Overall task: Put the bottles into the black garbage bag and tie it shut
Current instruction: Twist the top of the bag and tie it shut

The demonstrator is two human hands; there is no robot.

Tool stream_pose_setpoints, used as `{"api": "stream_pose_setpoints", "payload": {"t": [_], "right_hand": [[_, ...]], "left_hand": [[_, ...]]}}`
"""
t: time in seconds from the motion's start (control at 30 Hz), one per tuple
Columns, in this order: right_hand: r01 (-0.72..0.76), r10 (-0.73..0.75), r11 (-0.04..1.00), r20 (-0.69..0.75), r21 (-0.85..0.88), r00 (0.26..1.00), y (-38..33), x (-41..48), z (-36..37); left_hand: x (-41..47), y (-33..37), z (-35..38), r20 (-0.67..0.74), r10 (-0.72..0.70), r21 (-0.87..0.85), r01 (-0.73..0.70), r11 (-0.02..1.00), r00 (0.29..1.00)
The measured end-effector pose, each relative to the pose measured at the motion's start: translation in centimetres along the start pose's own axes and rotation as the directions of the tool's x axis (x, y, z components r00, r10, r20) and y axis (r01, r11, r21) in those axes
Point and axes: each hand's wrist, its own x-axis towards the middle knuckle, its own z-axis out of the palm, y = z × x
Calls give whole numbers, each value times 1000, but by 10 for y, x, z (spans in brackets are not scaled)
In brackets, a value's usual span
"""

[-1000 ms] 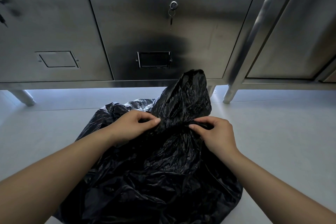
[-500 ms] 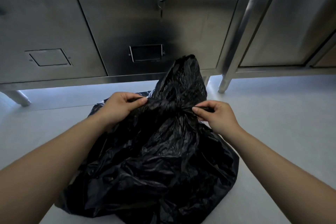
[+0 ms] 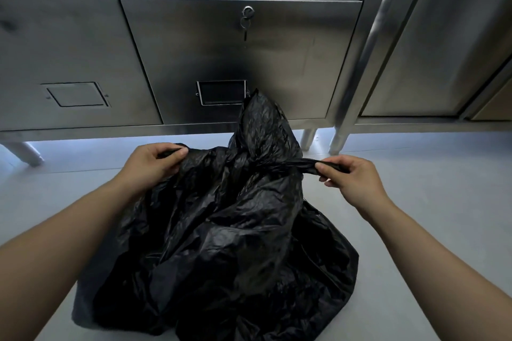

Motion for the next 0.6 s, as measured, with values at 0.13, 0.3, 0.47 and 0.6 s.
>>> {"api": "stream_pose_setpoints", "payload": {"t": [0.13,0.3,0.47,0.6], "right_hand": [[61,-60,998,81,-17,995,-14,-1,9],[-27,27,1000,150,-4,988,-17,-5,20],[-54,67,991,101,-124,993,-10,-5,19],[101,25,879,256,-465,966,4,-9,21]], "left_hand": [[-1,13,-1,66,28,-73,-23,997,997],[-3,21,9,119,11,-30,-7,1000,993],[-9,18,11,194,-46,8,45,999,980],[-13,14,10,311,-53,70,33,997,949]]}}
